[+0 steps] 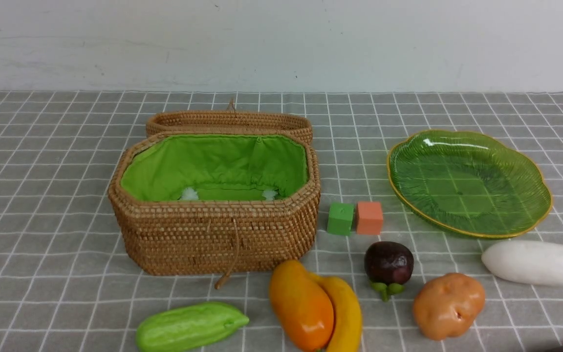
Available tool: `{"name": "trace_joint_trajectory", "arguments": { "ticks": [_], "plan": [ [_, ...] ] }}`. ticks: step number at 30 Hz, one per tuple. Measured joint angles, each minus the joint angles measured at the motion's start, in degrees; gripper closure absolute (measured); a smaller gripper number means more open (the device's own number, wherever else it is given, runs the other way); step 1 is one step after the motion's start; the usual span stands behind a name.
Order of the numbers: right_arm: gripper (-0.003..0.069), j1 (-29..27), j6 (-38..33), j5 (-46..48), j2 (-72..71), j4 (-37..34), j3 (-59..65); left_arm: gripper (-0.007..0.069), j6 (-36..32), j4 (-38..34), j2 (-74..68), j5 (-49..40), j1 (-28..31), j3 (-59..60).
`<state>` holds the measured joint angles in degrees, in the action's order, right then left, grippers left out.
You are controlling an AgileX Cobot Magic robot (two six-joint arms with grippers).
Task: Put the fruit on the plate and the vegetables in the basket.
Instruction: Take a chayote with your left arm and place it on the basket on the left.
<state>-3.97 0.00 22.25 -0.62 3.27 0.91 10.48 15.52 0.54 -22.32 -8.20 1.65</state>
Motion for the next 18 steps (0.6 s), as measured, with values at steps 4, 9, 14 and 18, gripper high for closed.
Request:
{"name": "trace_joint_trajectory", "arguments": {
  "ticks": [4,9,14,18],
  "plan": [
    [0.0418,0.0,0.0,0.0,0.0,0.0,0.0,0.0386,0.0,0.48,0.0,1.4,0.0,0.0],
    [0.0418,0.0,0.0,0.0,0.0,0.0,0.0,0.0386,0.0,0.22,0.0,4.87,0.0,0.0],
    [0.0418,0.0,0.0,0.0,0.0,0.0,0.0,0.0386,0.0,1.31,0.0,6.32,0.0,0.0],
    [0.0418,0.0,0.0,0.0,0.0,0.0,0.0,0.0386,6.47,-6.63,0.0,12.08,0.0,0.0]
  ]
}}
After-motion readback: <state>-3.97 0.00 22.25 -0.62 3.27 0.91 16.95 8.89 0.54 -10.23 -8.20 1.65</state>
